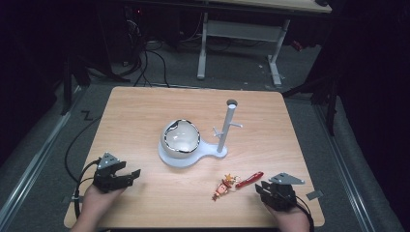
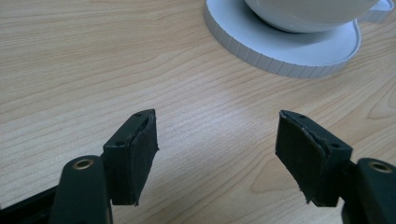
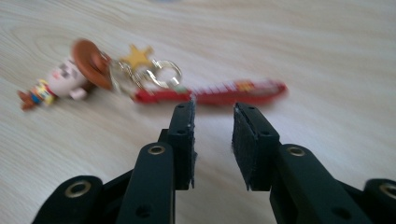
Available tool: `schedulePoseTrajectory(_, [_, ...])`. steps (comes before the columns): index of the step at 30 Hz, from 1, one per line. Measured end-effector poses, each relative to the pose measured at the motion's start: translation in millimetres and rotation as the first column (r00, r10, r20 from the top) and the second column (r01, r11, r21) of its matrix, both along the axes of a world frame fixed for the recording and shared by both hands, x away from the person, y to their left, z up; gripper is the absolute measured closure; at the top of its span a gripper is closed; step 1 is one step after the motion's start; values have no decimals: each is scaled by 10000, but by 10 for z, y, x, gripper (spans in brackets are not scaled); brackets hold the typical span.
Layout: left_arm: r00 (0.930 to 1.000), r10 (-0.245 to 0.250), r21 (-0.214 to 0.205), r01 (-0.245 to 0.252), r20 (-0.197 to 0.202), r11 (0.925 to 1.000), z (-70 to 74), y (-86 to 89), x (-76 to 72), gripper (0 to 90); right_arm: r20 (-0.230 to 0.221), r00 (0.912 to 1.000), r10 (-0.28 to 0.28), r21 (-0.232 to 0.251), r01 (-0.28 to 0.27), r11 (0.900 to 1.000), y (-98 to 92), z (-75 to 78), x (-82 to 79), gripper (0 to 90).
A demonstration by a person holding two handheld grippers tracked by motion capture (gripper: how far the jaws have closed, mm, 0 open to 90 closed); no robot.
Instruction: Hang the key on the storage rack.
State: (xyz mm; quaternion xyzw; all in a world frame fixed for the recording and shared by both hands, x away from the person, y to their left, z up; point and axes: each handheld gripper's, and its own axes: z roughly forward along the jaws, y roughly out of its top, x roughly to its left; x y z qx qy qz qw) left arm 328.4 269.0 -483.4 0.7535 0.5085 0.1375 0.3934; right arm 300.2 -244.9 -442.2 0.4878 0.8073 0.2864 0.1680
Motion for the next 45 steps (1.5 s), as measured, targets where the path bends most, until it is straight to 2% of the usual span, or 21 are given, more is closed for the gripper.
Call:
schedulePoseTrajectory(1, [10000, -15, 6, 15, 8, 10000, 1, -5, 0, 300, 24, 9999, 134, 8, -134, 9999, 65, 14, 45, 691])
schedulePoseTrajectory(5, [10000, -30, -25, 30, 25, 10000, 2, 4, 4, 300, 143, 9986, 515, -630, -505, 9967, 306, 7, 306, 686])
schedulePoseTrajectory(8, [10000, -35, -15, 35, 30, 10000, 3, 23, 5, 300, -263, 9990, 366, -1127, -393, 9928, 368, -80, 522, 679])
schedulePoseTrajectory(9, [10000, 22, -112, -22, 33, 9999, 4, 37, 2, 300, -466, 9985, 286, -1500, -353, 9881, 355, -145, 586, 678])
schedulePoseTrajectory(11, [10000, -7, -133, 8, 59, 9999, 8, 55, -1, 300, -889, 9959, 142, -1772, -299, 9837, 308, -226, 613, 676])
schedulePoseTrajectory(13, [10000, 12, -133, -10, 79, 9999, 10, 63, -3, 300, -921, 9956, 147, -1731, -306, 9844, 248, -238, 562, 678])
schedulePoseTrajectory(17, [10000, -5, -101, 6, 54, 9999, 9, 56, 0, 300, -1175, 9922, 415, -1520, -593, 9866, 210, -212, 285, 677])
schedulePoseTrajectory(20, [10000, -30, -88, 31, 91, 10000, 19, 34, -3, 300, -1513, 9843, 912, -1242, -1104, 9861, 261, -190, 28, 654])
schedulePoseTrajectory(23, [9999, -72, -28, 72, 82, 10000, 26, 19, -17, 300, -1689, 9765, 1335, -1115, -1535, 9818, 344, -139, -41, 608])
schedulePoseTrajectory(25, [10000, -57, -25, 57, 67, 10000, 25, 12, -28, 300, -1843, 9687, 1661, -932, -1855, 9782, 431, -70, 4, 580])
schedulePoseTrajectory(27, [10000, -32, -43, 32, 69, 10000, 23, 16, -37, 300, -1916, 9638, 1851, -1054, -2078, 9725, 514, -27, 62, 557])
schedulePoseTrajectory(29, [10000, -2, -45, 3, 65, 10000, 21, 35, -41, 300, -2249, 9544, 1962, -1141, -2258, 9675, 596, -9, 132, 547])
schedulePoseTrajectory(30, [10000, 29, -61, -29, 60, 10000, 21, 49, -41, 300, -2572, 9457, 1987, -1198, -2352, 9645, 650, -15, 184, 535])
schedulePoseTrajectory(31, [10000, 29, -61, -29, 60, 10000, 21, 49, -41, 300, -2572, 9457, 1987, -1198, -2352, 9645, 650, -15, 184, 535])
schedulePoseTrajectory(32, [9999, 105, -136, -104, 71, 9999, 20, 77, -37, 300, -3116, 9315, 1878, -1439, -2417, 9596, 743, -45, 260, 534])
schedulePoseTrajectory(37, [9999, 123, -243, -120, 83, 9996, 22, 104, -36, 300, -3981, 9055, 1468, -2085, -2452, 9468, 888, -75, 395, 545])
schedulePoseTrajectory(39, [9999, 104, -249, -102, 87, 9996, 25, 100, -38, 300, -4072, 9026, 1396, -2215, -2459, 9436, 911, -68, 418, 544])
schedulePoseTrajectory(40, [9999, 61, -268, -57, 115, 9996, 30, 90, -40, 300, -4451, 8876, 1185, -2482, -2494, 9360, 964, -54, 462, 533])
schedulePoseTrajectory(41, [9999, 49, -275, -46, 136, 9996, 33, 85, -41, 300, -4572, 8819, 1145, -2595, -2555, 9313, 981, -52, 476, 533])
schedulePoseTrajectory(43, [9999, 18, -271, -14, 140, 9996, 36, 86, -41, 300, -4645, 8794, 1045, -2734, -2547, 9276, 1005, -47, 486, 545])
schedulePoseTrajectory(45, [9999, -5, -296, 10, 156, 9996, 40, 84, -40, 300, -4951, 8647, 849, -3085, -2663, 9132, 1060, -61, 539, 563])
